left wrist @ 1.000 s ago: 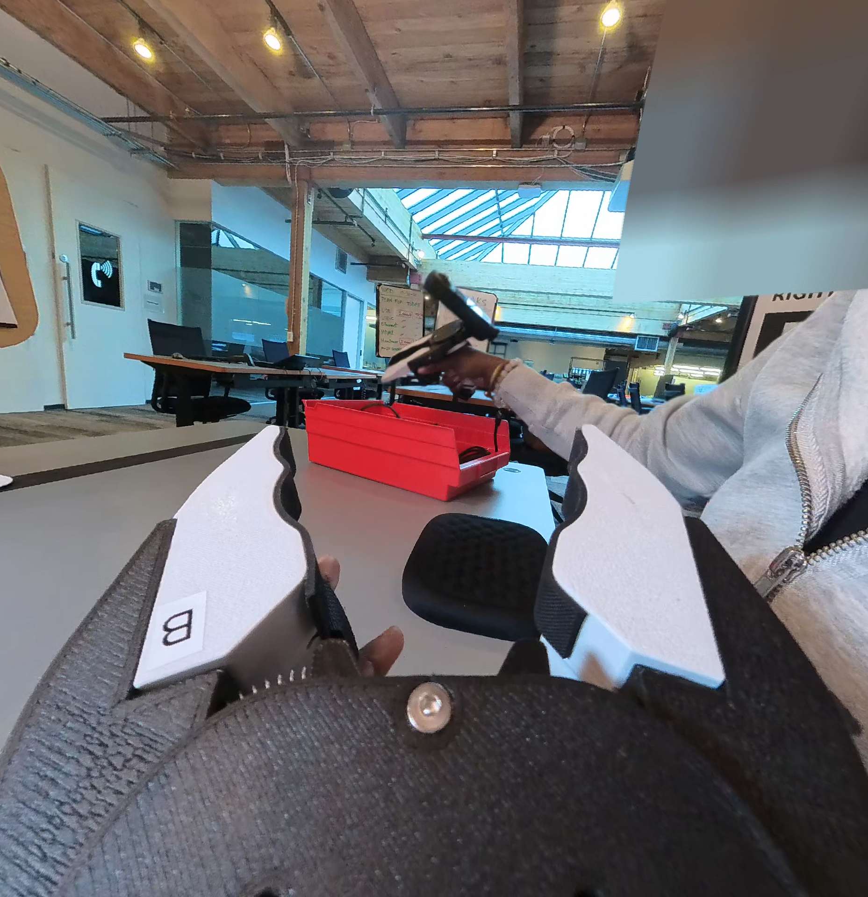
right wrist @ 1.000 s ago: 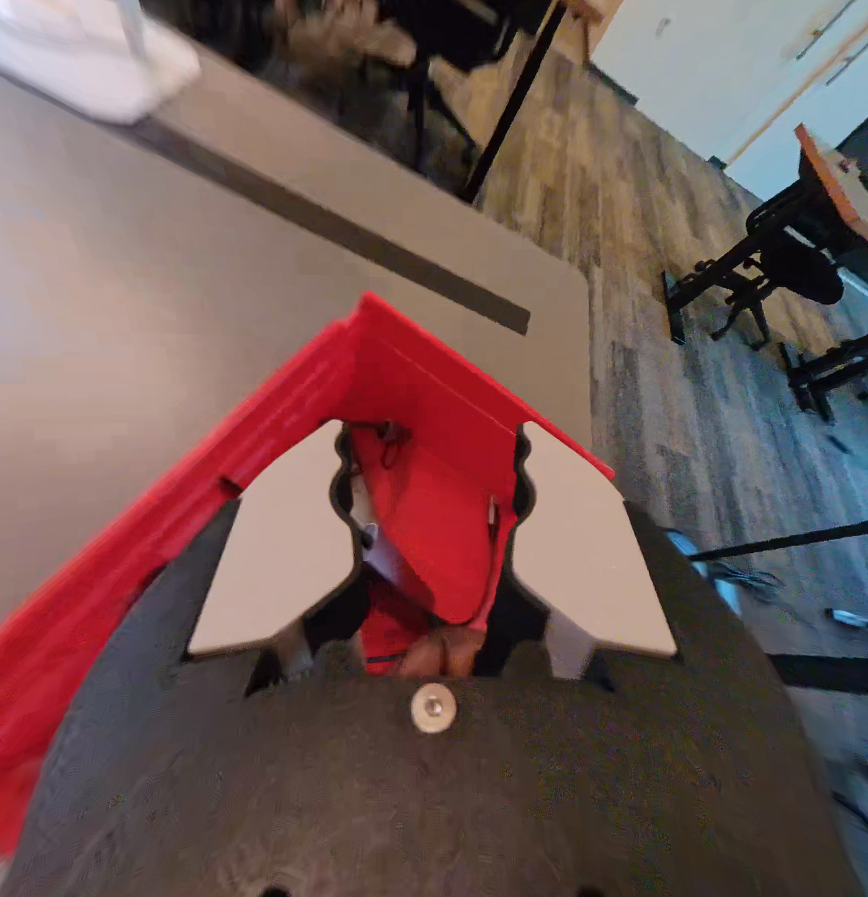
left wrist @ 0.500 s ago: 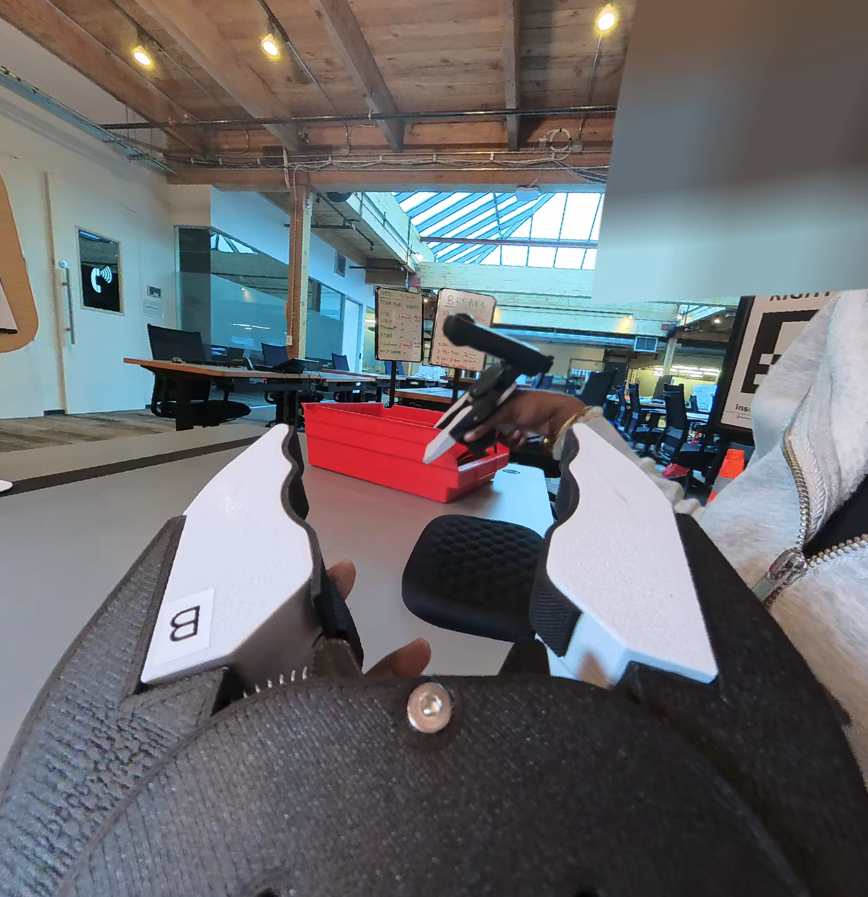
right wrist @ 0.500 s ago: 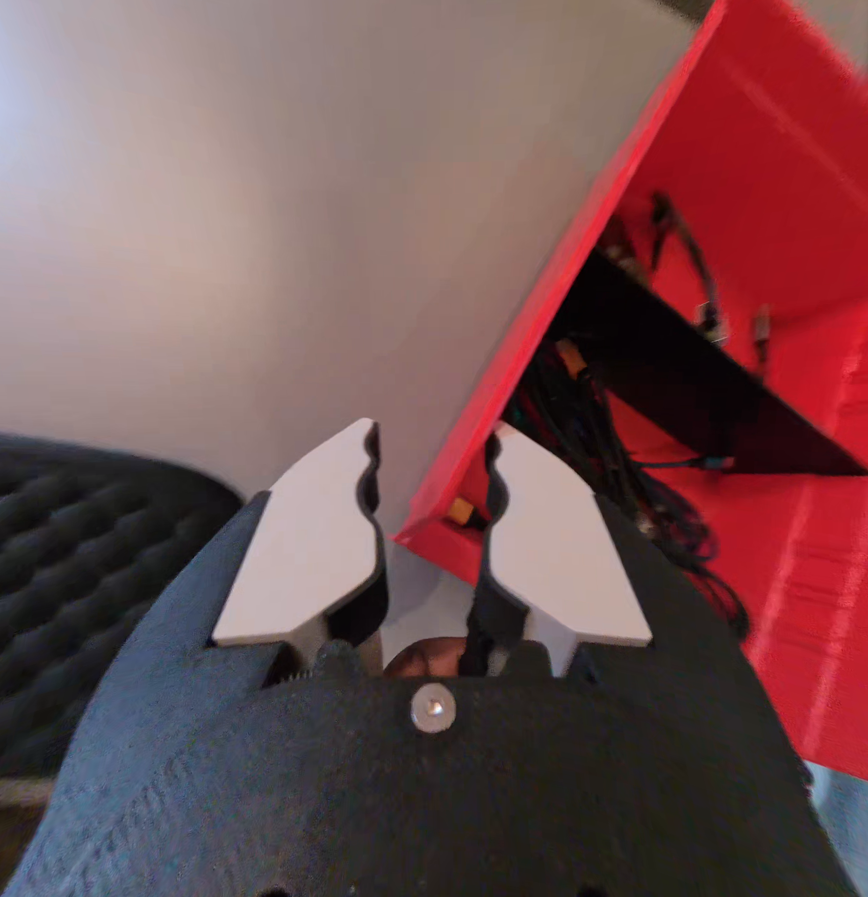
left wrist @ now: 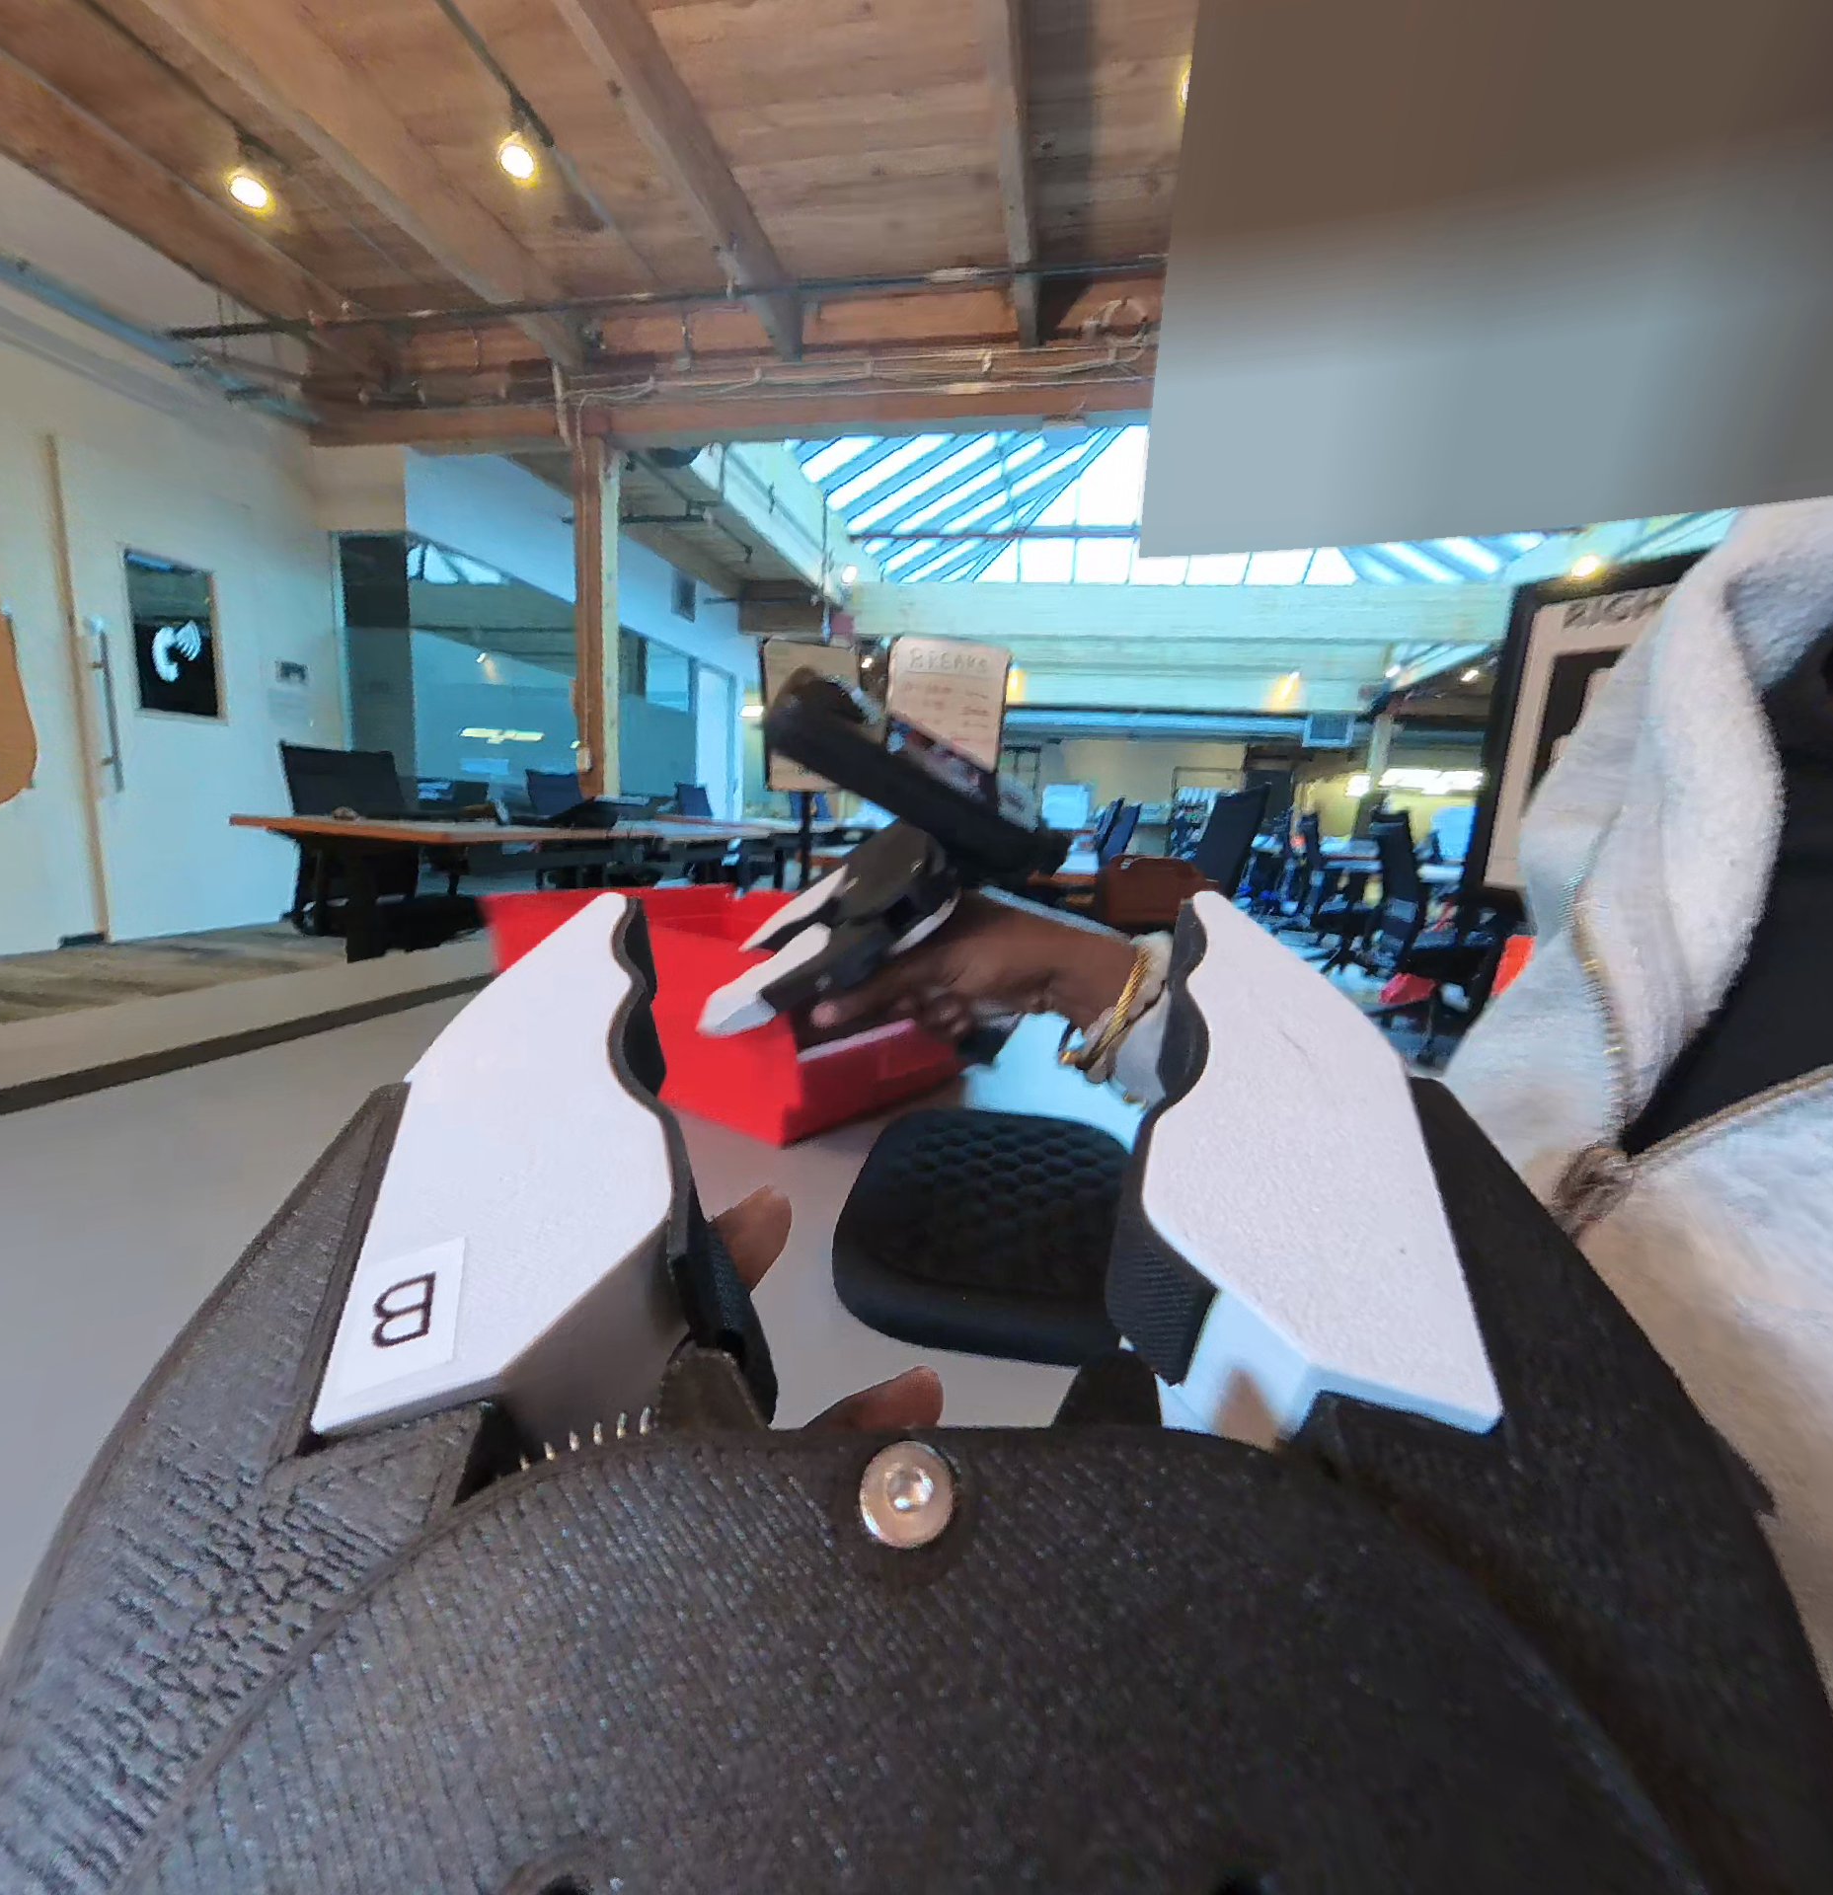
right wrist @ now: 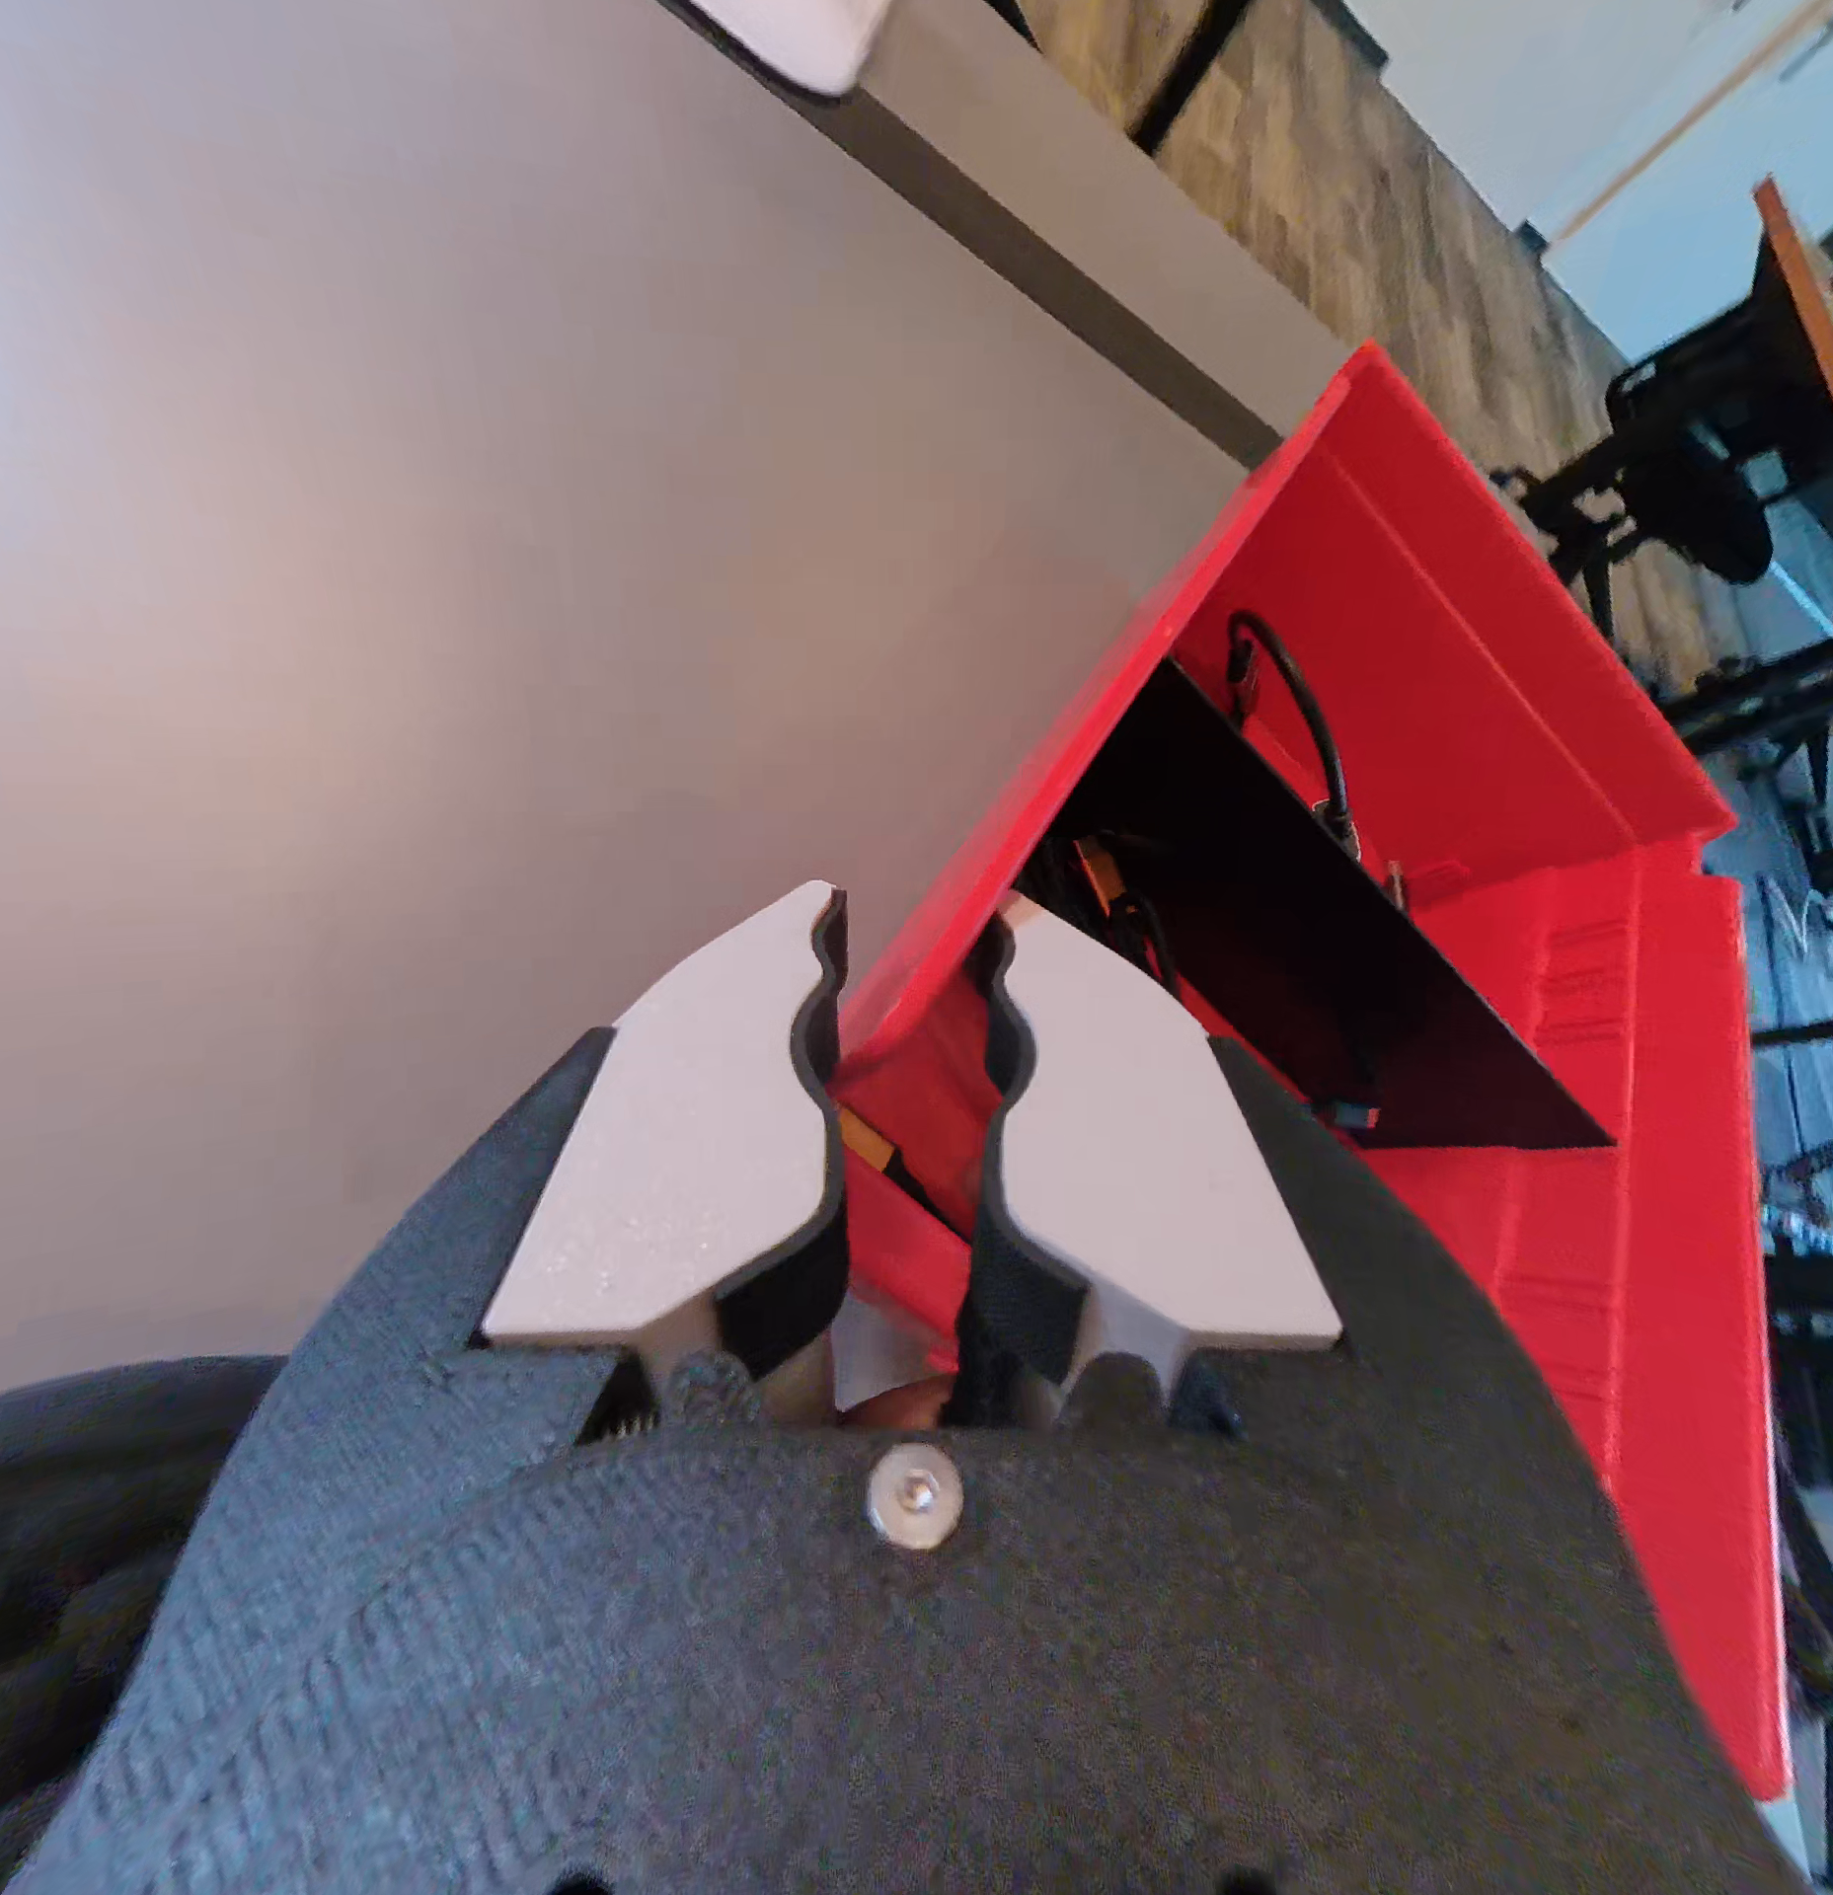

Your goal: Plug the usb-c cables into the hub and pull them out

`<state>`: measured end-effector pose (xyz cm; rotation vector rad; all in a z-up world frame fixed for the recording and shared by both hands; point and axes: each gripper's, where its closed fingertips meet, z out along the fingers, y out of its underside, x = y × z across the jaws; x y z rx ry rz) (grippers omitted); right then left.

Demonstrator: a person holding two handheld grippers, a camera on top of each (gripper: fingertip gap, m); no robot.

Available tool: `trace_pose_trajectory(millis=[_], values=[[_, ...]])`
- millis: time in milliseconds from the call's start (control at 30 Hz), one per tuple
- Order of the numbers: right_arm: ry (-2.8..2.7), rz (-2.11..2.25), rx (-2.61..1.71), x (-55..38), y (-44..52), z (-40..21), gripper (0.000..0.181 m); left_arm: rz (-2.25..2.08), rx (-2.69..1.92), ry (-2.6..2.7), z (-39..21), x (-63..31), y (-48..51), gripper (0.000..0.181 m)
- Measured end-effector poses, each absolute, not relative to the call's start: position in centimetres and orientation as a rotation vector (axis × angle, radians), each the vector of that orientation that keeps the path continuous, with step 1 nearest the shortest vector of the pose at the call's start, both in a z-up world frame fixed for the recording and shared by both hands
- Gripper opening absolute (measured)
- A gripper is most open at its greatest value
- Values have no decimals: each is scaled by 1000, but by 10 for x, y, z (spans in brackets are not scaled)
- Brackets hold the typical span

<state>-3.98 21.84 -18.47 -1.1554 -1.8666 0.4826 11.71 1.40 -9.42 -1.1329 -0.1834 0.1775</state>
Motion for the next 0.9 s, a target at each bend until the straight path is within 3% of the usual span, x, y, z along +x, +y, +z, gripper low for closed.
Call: trace_pose_trajectory(millis=[200,400,633,900], values=[[-1965,608,-987,-39,138,-184,25,81,-1081,-64,-60,157,-20,93],[-2062,701,-747,-36,44,-185,30,549,-1200,-54,-36,168,-107,91],[-2193,791,-528,-23,-60,-185,33,1155,-1046,-660,-47,138,-291,81],[-2293,905,-309,0,-158,-185,37,1302,-941,-905,-64,145,-360,78]])
